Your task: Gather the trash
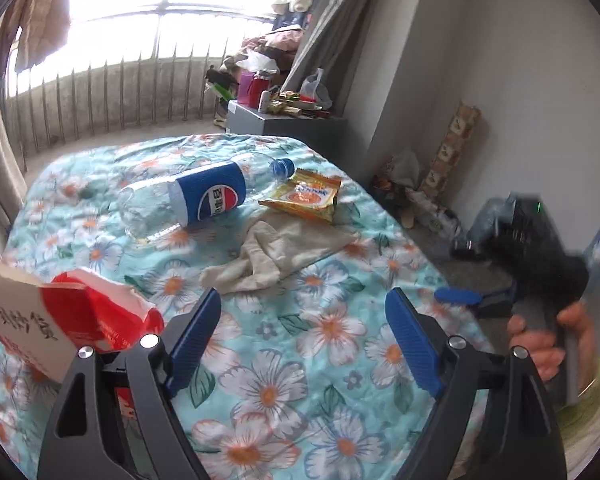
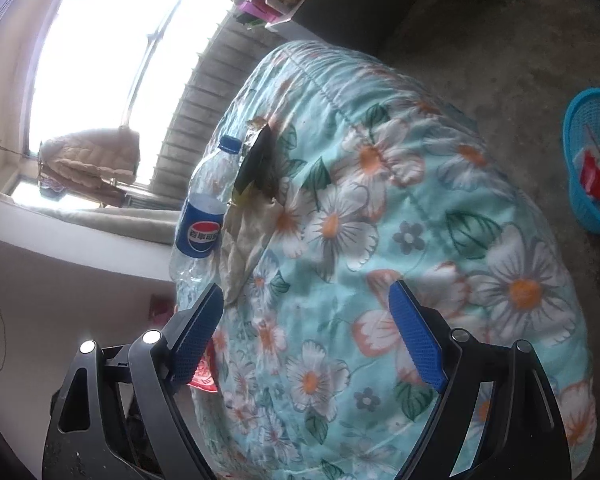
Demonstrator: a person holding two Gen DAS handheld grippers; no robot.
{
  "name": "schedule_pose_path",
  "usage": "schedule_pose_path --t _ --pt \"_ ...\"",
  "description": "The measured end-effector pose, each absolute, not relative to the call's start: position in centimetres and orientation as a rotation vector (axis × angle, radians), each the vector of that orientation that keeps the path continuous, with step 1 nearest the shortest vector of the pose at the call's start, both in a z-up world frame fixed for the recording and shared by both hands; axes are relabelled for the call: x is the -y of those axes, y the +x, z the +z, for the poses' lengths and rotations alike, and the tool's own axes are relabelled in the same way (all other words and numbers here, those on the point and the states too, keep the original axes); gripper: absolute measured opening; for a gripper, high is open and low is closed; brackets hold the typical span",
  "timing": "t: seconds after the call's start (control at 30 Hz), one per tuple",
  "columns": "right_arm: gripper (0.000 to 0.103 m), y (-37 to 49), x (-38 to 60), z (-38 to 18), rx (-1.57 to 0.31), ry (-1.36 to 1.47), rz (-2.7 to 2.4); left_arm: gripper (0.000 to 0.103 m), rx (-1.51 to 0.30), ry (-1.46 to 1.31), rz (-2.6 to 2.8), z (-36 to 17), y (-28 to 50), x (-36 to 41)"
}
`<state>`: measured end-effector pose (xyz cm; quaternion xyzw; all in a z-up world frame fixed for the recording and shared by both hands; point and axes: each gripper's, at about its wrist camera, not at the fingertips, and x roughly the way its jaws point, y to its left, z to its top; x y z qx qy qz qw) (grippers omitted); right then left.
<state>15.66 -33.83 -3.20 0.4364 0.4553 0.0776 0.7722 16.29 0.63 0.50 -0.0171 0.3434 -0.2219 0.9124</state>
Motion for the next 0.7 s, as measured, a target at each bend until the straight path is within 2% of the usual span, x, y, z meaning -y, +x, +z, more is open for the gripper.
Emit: schedule_pose_path --t 0.17,0.4,0.5,0.63,0.7 --pt "0.081 17.3 34.0 -3.4 -0.950 1.037 0.260 0.082 -0.605 0.279 -0.323 -1.8 15.5 3.9" --pt "0.078 18.4 34.9 -4.1 -0.938 1.130 0.346 0.082 -0.551 0.280 -0.277 -2.9 16.6 5.0" --pt "0.076 19.7 35.0 -3.8 -0.918 1.156 0.385 0.077 -0.533 0.251 -0.241 -2.9 18.0 4.8" --pt "0.071 22.5 34.6 -3.9 -0.918 1.157 0.405 0.068 -0.605 0.179 -0.231 -3.9 20.8 4.7" --pt "0.066 24.0 34.3 -4.3 -0.930 1.154 0.398 0.063 -0.643 0.158 -0.223 -4.7 21.9 4.7"
